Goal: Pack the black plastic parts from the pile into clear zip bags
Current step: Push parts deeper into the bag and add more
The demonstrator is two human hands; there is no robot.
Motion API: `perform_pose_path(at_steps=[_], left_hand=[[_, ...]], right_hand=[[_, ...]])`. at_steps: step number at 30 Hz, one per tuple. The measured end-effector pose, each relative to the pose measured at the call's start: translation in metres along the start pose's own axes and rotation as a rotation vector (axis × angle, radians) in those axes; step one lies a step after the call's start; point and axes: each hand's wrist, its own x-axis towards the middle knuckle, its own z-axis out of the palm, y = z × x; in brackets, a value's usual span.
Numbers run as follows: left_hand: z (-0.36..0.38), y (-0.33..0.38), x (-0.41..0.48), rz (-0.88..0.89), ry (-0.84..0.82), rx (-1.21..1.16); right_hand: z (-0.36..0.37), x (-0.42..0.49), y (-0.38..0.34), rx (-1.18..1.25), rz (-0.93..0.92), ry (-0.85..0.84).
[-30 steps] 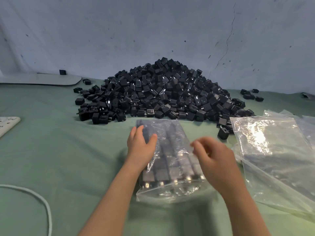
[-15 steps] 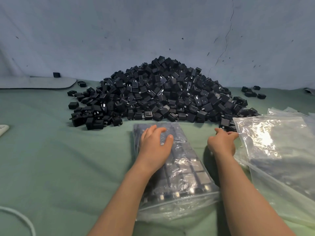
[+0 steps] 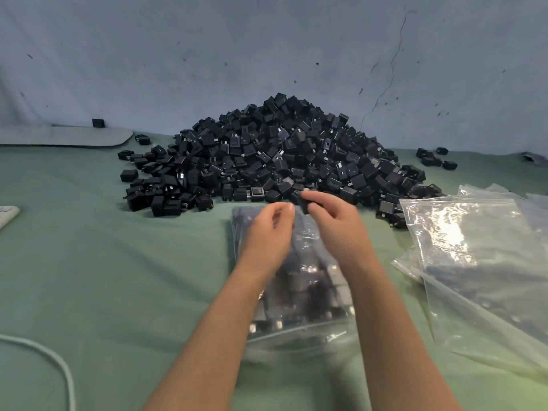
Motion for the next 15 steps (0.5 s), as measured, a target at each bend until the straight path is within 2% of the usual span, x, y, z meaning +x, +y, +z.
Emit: perform_pose_path(at_steps=[2,5,8,10,12,15], left_hand=[[0.0,0.005,-0.002,-0.093,-0.02,-0.224],[-0.009,0.006,-0.007,-0.126,0.055,-0.308],[-0.023,0.004,-0.013,-0.117,0.054,-0.248],[-0.033,0.002,-0.017,-0.122,0.041,-0.176],[-0.041,0.001,-0.022,-0.146,-0.016,-0.148],[-0.046,0.0,-0.03,-0.133,-0.199,-0.047]], right_hand=[[0.015,-0.023,-0.012,-0.059,-0.083,-0.06],[0.023,-0.046,-0.017,-0.131,-0.081,-0.064],[0.016,-0.061,-0.016,-0.069,-0.029,-0.103],[0.006,-0.067,-0.014,-0.18,-0.088,-0.123],[-0.001,-0.074,-0.014,-0.258,-0.15,-0.252],[-0.007,-0.082,-0.016,-0.281,-0.192,-0.439]])
